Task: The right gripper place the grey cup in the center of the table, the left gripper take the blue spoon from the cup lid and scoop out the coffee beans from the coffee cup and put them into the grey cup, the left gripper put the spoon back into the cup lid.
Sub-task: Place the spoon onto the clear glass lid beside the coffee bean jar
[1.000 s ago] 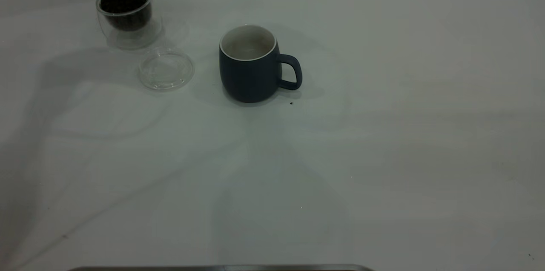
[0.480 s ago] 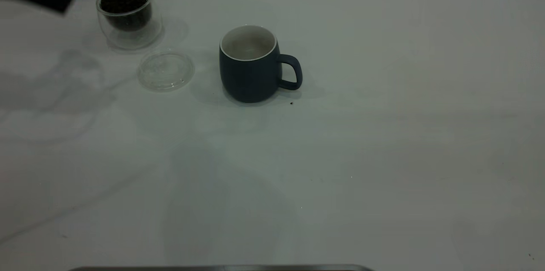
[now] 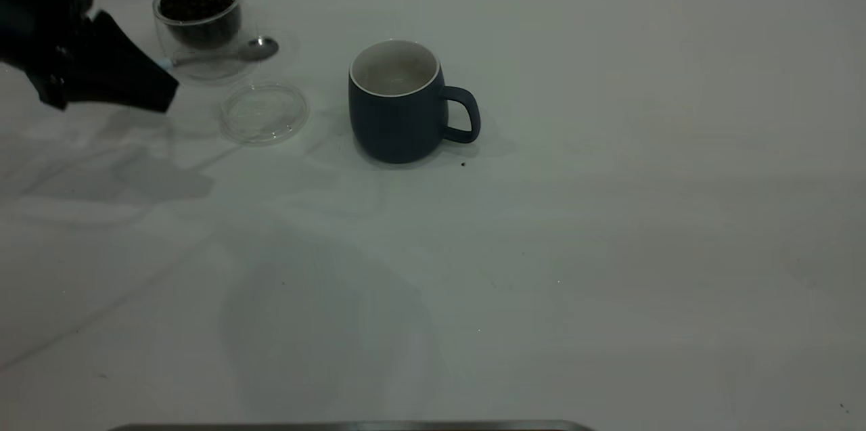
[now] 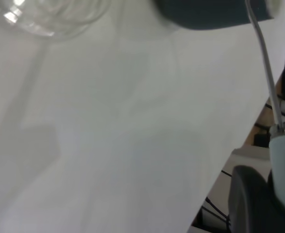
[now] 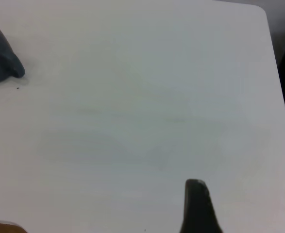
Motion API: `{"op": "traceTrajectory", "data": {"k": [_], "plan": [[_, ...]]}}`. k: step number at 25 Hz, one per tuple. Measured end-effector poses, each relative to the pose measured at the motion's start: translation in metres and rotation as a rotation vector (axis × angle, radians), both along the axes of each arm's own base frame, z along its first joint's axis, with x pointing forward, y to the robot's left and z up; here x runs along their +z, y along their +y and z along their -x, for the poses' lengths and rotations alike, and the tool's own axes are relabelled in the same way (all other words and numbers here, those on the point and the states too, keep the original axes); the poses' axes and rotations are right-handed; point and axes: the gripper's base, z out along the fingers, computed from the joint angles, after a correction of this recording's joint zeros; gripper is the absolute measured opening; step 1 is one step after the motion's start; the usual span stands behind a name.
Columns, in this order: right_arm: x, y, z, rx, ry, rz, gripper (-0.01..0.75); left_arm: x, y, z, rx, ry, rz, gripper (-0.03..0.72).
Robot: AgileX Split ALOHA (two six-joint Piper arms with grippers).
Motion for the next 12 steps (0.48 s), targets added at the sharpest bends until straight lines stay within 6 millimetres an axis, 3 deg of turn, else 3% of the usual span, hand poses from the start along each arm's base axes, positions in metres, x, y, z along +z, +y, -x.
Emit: {"op": "traceTrajectory", "data": {"k": [12], "plan": [[0.0, 0.0, 0.0, 0.0, 0.0, 0.0, 0.46, -0.027, 0.003, -0.005, 0.176, 0.1, -0.079, 0.09]]}}
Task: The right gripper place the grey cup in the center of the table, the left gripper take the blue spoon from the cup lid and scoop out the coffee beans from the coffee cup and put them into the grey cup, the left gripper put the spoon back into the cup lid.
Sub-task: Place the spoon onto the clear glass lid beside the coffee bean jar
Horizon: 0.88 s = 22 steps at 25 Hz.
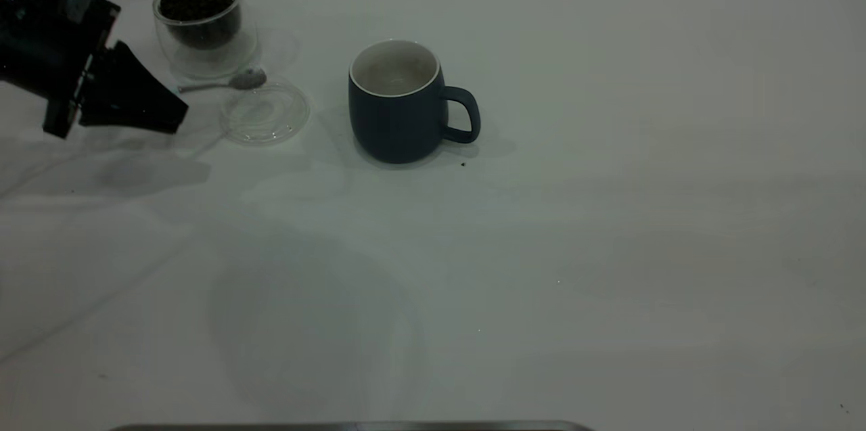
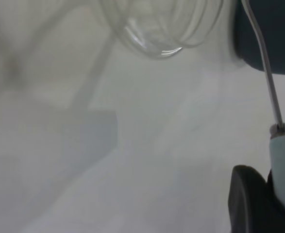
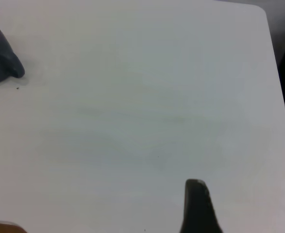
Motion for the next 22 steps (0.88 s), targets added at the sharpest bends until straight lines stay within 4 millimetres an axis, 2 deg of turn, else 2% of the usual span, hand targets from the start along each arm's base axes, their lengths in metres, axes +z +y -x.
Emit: {"op": "traceTrajectory", "data": {"k": [5, 12, 22], "plan": [[0.0, 0.0, 0.0, 0.0, 0.0, 0.0, 0.46, -0.021, -0.006, 0.002, 0.05, 0.05, 0.043, 0.09], [0.0, 0.0, 0.0, 0.0, 0.0, 0.0, 0.46, -0.025, -0.009, -0.005, 0.145, 0.022, 0.111, 0.09], [0.0, 0.0, 0.0, 0.0, 0.0, 0.0, 0.46, -0.037, -0.011, -0.003, 0.191, 0.064, 0.147, 0.09]]}}
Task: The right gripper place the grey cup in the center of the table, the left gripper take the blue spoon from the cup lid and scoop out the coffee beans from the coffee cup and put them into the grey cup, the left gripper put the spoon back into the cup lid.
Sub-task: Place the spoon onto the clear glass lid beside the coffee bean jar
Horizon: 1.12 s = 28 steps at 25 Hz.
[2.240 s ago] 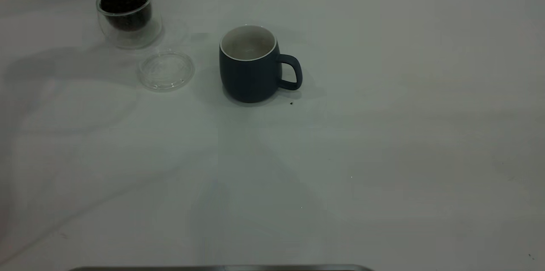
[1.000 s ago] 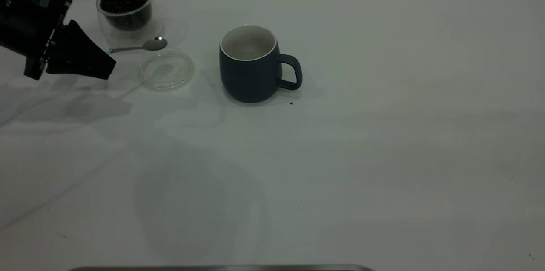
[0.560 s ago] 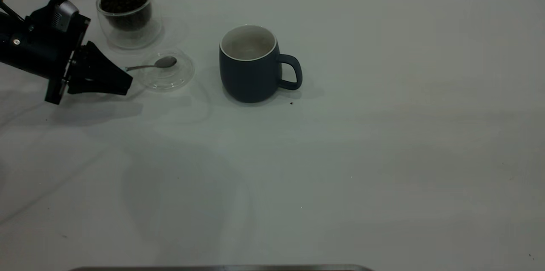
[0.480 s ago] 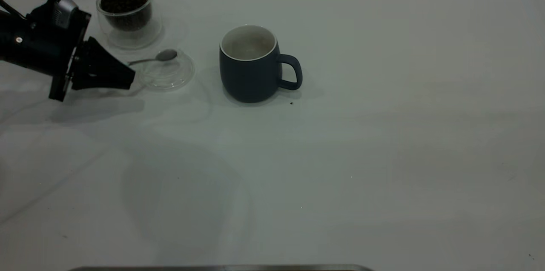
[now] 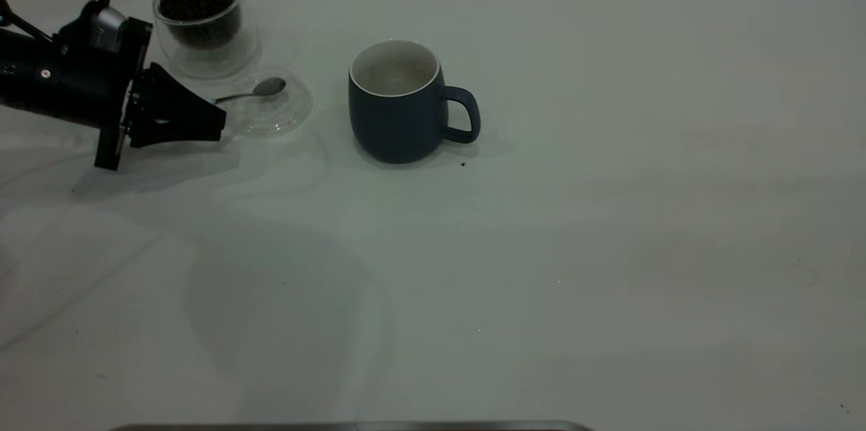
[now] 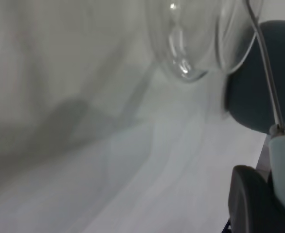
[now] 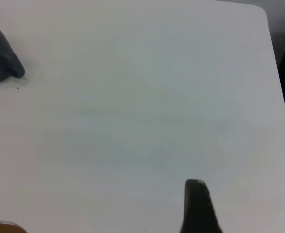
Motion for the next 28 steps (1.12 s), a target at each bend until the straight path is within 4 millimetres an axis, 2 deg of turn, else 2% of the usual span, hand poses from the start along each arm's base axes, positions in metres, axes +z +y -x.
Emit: {"op": "traceTrajectory", "data": {"k": [8, 28], "plan": [[0.0, 0.0, 0.0, 0.0, 0.0, 0.0, 0.46, 0.004, -0.003, 0.005, -0.069, -0.01, 0.053, 0.09], [0.0, 0.0, 0.0, 0.0, 0.0, 0.0, 0.46, -0.003, 0.003, -0.005, 0.057, -0.011, -0.037, 0.089]]}}
